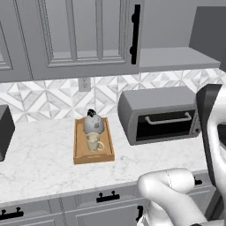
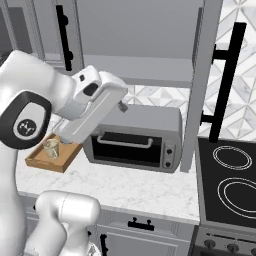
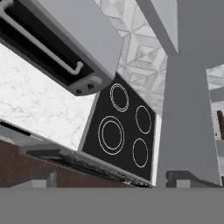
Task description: Pick the kettle from the counter and place it on the tray. Then pick the mug from the cabinet and place it on the tray. Then close the cabinet doors.
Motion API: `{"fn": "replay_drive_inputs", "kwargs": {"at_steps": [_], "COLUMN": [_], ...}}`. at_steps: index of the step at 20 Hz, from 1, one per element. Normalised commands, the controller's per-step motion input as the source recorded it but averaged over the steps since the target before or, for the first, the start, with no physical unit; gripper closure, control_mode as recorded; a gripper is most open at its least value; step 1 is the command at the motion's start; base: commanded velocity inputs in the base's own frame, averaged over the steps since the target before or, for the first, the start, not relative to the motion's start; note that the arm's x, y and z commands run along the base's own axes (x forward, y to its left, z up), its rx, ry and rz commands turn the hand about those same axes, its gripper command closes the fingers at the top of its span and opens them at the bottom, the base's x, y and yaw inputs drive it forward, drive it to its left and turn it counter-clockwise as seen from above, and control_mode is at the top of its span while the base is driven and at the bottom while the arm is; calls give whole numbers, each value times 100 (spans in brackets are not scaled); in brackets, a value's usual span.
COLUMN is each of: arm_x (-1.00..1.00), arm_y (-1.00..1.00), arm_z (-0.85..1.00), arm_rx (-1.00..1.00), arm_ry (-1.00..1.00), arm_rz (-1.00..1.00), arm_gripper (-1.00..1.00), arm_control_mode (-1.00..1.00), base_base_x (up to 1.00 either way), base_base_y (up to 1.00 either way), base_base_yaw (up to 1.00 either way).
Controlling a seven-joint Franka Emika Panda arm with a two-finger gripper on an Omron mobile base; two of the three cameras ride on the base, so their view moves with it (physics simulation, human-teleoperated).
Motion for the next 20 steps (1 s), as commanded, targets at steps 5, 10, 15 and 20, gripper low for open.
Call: {"fn": "replay_drive_inputs", "kwargs": {"at_steps": [5, 10, 15, 20], "arm_x": [-21, -51, -49, -43], "arm_y": [-22, -45, -38, -37], "arm_z": [-11, 9, 15, 9], "arm_rx": [-22, -4, -1, 0], "arm_ry": [-30, 0, 1, 5], "arm_rz": [-42, -30, -5, 3], "arm_gripper": [-100, -100, -100, -100], "arm_control_mode": [-100, -100, -100, -100], "base_base_x": [0, 0, 0, 0], "base_base_y": [0, 0, 0, 0], "base_base_yaw": [0, 0, 0, 0]}}
